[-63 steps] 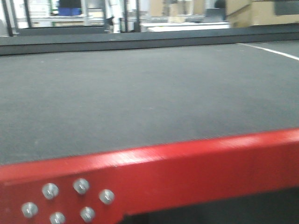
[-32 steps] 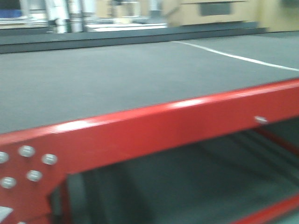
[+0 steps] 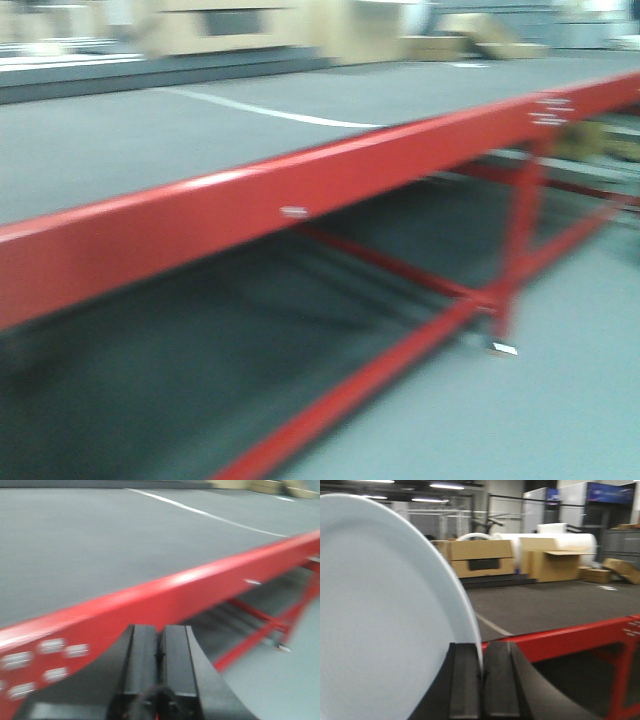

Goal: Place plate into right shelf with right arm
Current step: 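Drive the base to the steel shelf holding the plate in the right gripper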

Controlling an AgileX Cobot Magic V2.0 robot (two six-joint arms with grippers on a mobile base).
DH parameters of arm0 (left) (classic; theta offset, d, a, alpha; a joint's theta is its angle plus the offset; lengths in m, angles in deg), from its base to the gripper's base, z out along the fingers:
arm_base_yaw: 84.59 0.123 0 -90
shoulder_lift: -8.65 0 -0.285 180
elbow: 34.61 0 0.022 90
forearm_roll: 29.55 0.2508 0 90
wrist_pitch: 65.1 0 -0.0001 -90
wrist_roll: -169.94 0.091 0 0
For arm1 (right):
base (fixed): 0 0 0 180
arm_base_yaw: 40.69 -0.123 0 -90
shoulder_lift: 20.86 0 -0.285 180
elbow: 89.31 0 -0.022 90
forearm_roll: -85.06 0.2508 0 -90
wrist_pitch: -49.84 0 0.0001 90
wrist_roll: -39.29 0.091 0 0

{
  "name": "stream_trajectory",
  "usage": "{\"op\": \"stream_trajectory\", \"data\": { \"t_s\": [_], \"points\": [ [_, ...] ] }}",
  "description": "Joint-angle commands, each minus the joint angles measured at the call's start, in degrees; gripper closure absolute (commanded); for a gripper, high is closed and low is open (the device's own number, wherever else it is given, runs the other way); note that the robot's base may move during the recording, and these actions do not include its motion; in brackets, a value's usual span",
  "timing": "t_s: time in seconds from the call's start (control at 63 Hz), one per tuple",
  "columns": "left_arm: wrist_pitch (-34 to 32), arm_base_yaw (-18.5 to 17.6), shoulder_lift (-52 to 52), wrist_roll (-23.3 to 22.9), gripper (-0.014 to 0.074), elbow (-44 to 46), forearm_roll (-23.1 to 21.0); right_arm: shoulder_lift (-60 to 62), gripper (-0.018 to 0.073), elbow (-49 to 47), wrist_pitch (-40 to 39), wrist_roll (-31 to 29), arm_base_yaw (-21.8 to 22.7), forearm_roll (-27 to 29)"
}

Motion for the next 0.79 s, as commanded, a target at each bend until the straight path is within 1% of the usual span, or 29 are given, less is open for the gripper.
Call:
{"op": "stream_trajectory", "data": {
  "t_s": [0.0,0.778],
  "points": [
    [-4.8,-0.4,-0.2,-0.3,0.0643,-0.6,-0.1,-0.6,0.0503,-1.8,-5.5,-0.3,0.1,0.0],
    [-4.8,-0.4,-0.2,-0.3,0.0643,-0.6,-0.1,-0.6,0.0503,-1.8,-5.5,-0.3,0.1,0.0]
  ]
}}
